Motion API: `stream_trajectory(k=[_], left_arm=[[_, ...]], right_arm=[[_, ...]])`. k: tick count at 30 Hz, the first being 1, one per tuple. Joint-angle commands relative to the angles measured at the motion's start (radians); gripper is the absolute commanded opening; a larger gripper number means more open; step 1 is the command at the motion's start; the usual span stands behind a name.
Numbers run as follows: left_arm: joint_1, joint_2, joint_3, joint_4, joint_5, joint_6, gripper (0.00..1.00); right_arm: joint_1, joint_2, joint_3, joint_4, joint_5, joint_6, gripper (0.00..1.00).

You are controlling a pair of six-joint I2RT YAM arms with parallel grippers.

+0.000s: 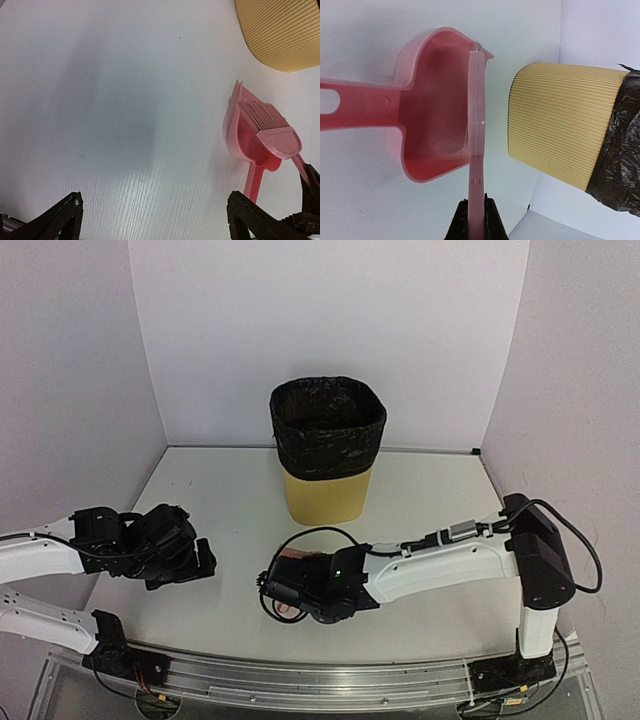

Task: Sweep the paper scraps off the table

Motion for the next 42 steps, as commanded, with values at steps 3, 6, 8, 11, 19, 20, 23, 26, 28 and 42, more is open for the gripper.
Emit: stream_trajectory(k=[3,6,8,11,19,20,23,26,28,42], left_arm=[[-0.001,0.003,0.012,-0.002,0.003,-0.003,1.0],[-0.001,-0.005,0.006,-0.002,0.003,-0.005,1.0],[-0.001,-0.011,0.002,-0.003,0.003,-0.006,1.0],[-0.001,-0.019,0.0,-0.004,-0.003,-0.005,1.0],[-0.001,-0.029,0.004,-0.019,-0.014,-0.005,1.0],[-0.001,-0.029,0.003,-0.02,-0.013,-0.005,1.0],[-0.001,-0.029,0.005,-0.029,-0.015,-0.008,1.0],[-0.001,-0.033,0.006,-0.039,-0.021,-0.016,1.0],[-0.001,-0.036,0.006,-0.041,-0.023,-0.016,1.0],[-0.001,-0.044,0.013,-0.053,-0.031,-0.012,1.0]], right_arm=[[0.013,0.024,0.007,0.017,-0.004,0.054,0.02],[0.022,0.027,0.006,0.017,-0.006,0.062,0.03],[0.031,0.032,0.007,0.017,-0.005,0.066,0.04],[0.04,0.043,0.008,0.014,-0.004,0.082,0.07],[0.057,0.045,0.011,-0.003,-0.016,0.115,0.15],[0.058,0.044,0.011,-0.006,-0.02,0.118,0.17],[0.061,0.044,0.01,-0.015,-0.028,0.126,0.22],[0.062,0.05,0.013,-0.023,-0.037,0.13,0.25],[0.064,0.052,0.017,-0.03,-0.044,0.136,0.29],[0.069,-0.007,0.02,-0.051,-0.186,0.192,0.49]])
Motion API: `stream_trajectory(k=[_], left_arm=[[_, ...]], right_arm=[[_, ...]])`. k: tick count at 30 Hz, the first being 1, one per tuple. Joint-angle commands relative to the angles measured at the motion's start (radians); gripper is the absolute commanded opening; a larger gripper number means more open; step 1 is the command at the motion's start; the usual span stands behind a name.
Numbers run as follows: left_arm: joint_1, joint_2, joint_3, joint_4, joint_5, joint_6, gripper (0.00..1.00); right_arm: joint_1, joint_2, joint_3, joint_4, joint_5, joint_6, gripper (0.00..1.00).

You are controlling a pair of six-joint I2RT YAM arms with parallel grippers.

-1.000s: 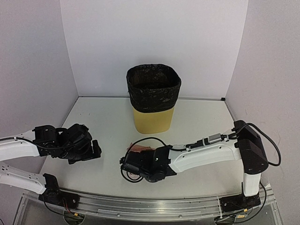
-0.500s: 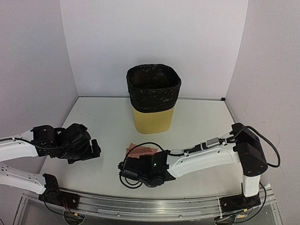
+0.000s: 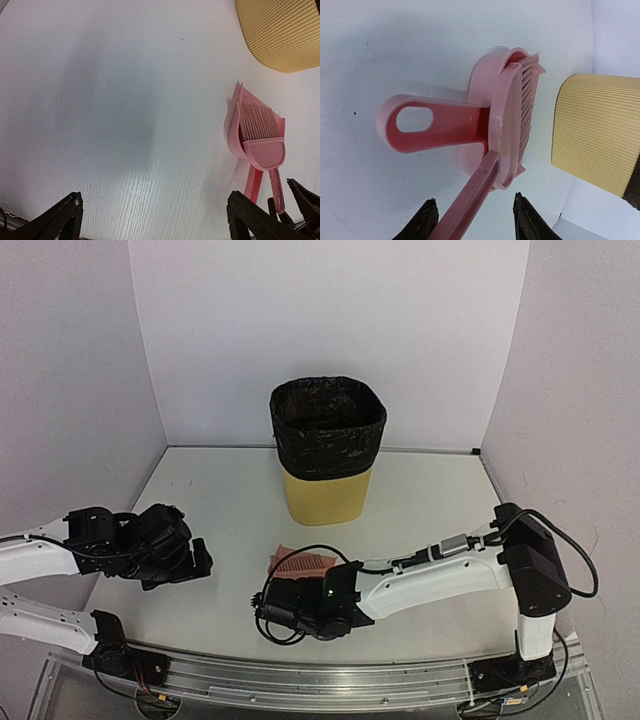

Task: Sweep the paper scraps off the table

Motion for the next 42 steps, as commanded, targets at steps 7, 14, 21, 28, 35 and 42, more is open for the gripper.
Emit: stream_trajectory(k=[7,14,21,28,35,42], left_arm=[[-0.001,-0.004,0.026,-0.017,-0.027,-0.001,1.0],[-0.001,0.014,0.041,0.01,-0.018,0.014,1.0],[-0.001,0.037,0.063,0.039,0.003,0.024,1.0],[0.009,0.048,0.054,0.103,0.007,0.026,1.0],[0.176,0.077,0.002,0.292,0.146,0.181,1.0],[0.301,0.151,-0.007,0.356,0.233,0.241,1.0]], right_arm=[[0.006,-0.117,0.008,-0.016,-0.139,0.057,0.58],[0.005,-0.242,-0.015,-0.014,-0.239,0.094,0.75],[-0.046,-0.394,-0.045,-0.008,-0.326,0.223,0.86],[-0.401,-0.601,-0.21,0.001,-0.455,0.673,0.91],[-0.778,-0.779,-0.455,0.011,-0.59,0.863,0.92],[-1.038,-0.935,-0.667,0.016,-0.57,0.943,0.92]])
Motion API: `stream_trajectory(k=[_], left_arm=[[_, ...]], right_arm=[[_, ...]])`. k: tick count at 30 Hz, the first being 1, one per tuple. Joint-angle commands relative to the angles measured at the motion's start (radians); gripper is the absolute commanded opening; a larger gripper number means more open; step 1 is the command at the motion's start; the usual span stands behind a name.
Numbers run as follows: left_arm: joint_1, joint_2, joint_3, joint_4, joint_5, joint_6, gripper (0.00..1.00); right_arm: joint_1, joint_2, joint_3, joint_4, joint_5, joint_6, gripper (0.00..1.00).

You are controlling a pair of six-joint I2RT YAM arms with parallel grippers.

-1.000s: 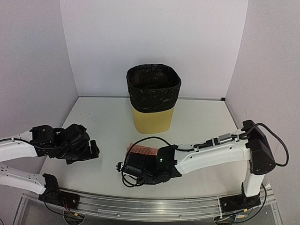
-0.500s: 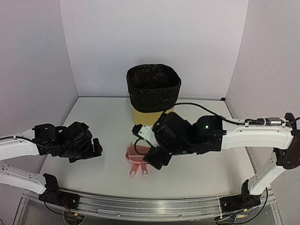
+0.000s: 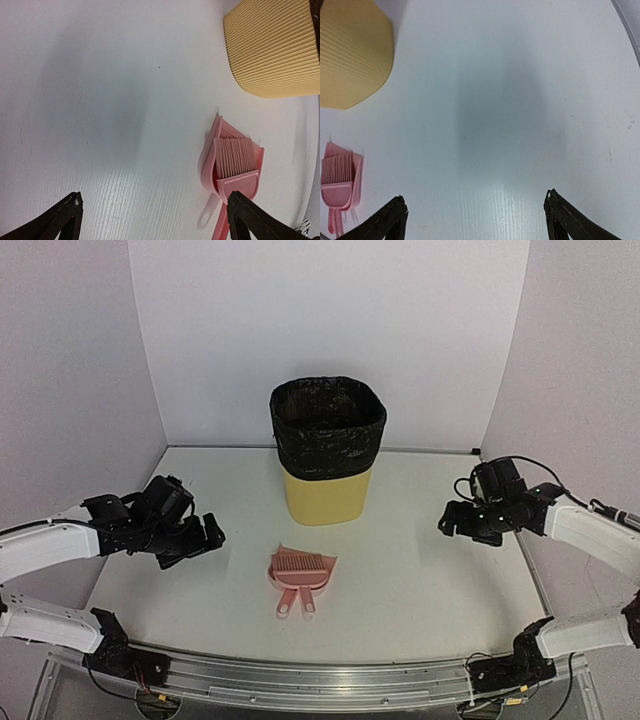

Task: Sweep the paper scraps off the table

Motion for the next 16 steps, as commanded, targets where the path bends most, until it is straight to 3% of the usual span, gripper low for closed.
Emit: stream_trajectory(k=[1,16], left_arm=[[0.055,0.05,0.0,0.062,0.06,0.059,1.0],[0.078,-0.041,-0.034,0.041,-0.006,-0.017,1.0]], right_arm=[[-0.074,-0.117,-0.104,-0.004,0.042,0.089,0.92],[-0.074,-0.271,-0.169,-0.008,0.154,0.042,0.92]])
